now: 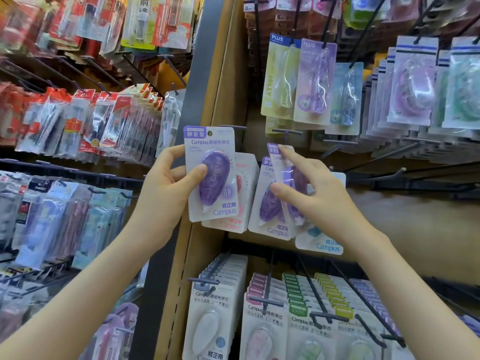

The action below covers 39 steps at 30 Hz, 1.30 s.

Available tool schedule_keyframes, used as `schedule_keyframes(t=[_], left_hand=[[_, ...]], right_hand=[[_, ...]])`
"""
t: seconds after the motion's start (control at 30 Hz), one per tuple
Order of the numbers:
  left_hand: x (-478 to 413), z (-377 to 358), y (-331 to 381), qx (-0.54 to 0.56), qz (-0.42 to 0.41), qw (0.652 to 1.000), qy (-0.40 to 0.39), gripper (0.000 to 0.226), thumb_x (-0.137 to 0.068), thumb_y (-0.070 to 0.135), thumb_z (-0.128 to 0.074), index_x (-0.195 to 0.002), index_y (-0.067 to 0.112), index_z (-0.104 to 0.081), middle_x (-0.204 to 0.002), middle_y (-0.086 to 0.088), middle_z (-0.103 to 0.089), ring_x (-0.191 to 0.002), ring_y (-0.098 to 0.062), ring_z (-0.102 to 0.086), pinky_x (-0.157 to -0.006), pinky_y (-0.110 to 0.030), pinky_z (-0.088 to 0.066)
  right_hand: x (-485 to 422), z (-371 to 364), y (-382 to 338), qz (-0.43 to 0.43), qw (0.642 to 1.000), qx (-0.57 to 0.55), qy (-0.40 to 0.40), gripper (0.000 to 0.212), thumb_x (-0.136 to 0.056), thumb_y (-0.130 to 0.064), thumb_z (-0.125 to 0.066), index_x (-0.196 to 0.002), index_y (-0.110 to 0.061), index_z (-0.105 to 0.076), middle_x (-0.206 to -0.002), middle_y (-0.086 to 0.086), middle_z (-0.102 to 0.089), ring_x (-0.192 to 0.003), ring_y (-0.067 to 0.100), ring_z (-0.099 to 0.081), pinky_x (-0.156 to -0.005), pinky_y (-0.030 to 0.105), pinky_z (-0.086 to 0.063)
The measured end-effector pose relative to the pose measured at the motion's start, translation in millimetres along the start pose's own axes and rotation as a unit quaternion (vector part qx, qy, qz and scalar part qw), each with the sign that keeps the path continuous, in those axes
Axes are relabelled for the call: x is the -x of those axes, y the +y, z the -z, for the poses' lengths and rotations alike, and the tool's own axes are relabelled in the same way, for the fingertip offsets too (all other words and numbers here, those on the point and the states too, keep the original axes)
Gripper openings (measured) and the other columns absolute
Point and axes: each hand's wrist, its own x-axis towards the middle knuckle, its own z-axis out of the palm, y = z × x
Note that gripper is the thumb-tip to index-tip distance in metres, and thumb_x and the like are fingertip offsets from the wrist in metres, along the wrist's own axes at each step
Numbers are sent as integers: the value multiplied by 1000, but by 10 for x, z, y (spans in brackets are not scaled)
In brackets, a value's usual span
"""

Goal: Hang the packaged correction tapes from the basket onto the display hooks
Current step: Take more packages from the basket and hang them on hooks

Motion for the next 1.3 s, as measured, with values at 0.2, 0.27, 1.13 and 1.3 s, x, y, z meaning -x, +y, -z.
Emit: schedule_keyframes(t=[0.2,0.27,1.13,1.3], left_hand=[[43,-18,-24,2,4,1000,-10,36,-82,24,-57,-117,27,-49,-96,3,-74,-87,-15,-72,-62,-24,-57],[38,4,-6,-8,3,1000,-12,34,-85,23,-56,-118,28,-48,-96,4,-74,-87,-14,-72,-62,-23,-57],[14,114,24,-20,32,999,-6,24,-97,14,-47,-112,33,-48,-87,11,-74,-81,-6,-71,-57,-19,-54],[35,151,24,-21,39,999,7,30,-93,20,-51,-123,26,-47,-94,8,-74,-87,-10,-71,-61,-22,-57]], right_hand=[[46,-116,-176,-16,988,140,65,63,-88,-57,-52,-145,-40,-32,-116,-2,-44,-105,14,-47,-82,26,-39],[12,-136,-187,-13,986,148,71,61,-90,-55,-51,-145,-37,-31,-116,-2,-45,-105,14,-48,-79,25,-37],[49,-139,-219,-21,963,261,65,65,-91,-57,-46,-148,-38,-20,-122,2,-43,-103,25,-54,-75,32,-43],[-23,-46,-227,-75,989,127,5,60,-92,-56,-46,-145,-42,-24,-118,-3,-45,-105,17,-49,-81,32,-39]])
